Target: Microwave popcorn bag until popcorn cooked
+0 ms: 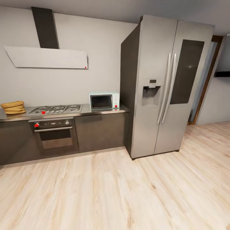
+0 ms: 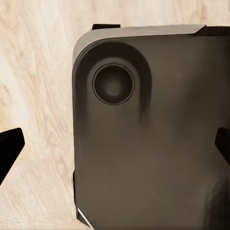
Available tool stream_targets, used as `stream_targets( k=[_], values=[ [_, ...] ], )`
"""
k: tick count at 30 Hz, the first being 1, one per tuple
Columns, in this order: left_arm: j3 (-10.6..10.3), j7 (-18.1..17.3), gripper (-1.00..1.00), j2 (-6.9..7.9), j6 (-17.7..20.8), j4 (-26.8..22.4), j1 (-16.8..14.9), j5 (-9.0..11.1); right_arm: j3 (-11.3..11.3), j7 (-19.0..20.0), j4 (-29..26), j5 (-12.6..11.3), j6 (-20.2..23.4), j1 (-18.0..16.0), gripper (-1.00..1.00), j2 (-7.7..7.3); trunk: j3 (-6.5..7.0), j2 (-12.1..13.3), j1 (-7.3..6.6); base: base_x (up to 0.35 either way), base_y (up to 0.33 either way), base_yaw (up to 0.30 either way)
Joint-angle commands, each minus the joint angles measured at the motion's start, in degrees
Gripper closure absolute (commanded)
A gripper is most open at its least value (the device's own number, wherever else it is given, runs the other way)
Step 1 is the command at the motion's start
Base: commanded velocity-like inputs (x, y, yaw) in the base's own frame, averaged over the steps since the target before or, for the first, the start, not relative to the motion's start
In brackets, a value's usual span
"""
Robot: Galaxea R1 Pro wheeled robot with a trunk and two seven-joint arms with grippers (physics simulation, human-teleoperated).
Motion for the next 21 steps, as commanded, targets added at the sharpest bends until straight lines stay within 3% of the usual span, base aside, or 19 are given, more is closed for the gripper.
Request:
stream_targets(
  k=[1, 13, 21],
  values=[
    [0.04, 0.05, -1.00, 0.00, -0.12, -0.04, 0.01, 0.06, 0.03, -0.01, 0.01, -0.01, -0.17, -0.01, -1.00, 0.00, -0.04, -0.02, 0.03, 0.267, -0.177, 0.000],
    [0.04, 0.05, -1.00, 0.00, -0.12, -0.04, 0.01, 0.06, 0.10, -0.01, 0.01, 0.08, -0.17, -0.01, -1.00, -0.06, -0.04, -0.02, 0.03, 0.268, -0.172, 0.000],
    [0.04, 0.05, -1.00, 0.02, -0.12, -0.04, 0.01, 0.06, 0.10, -0.01, 0.01, 0.08, -0.17, -0.01, -1.00, -0.01, -0.04, -0.02, 0.03, 0.277, -0.059, 0.000]
  ],
)
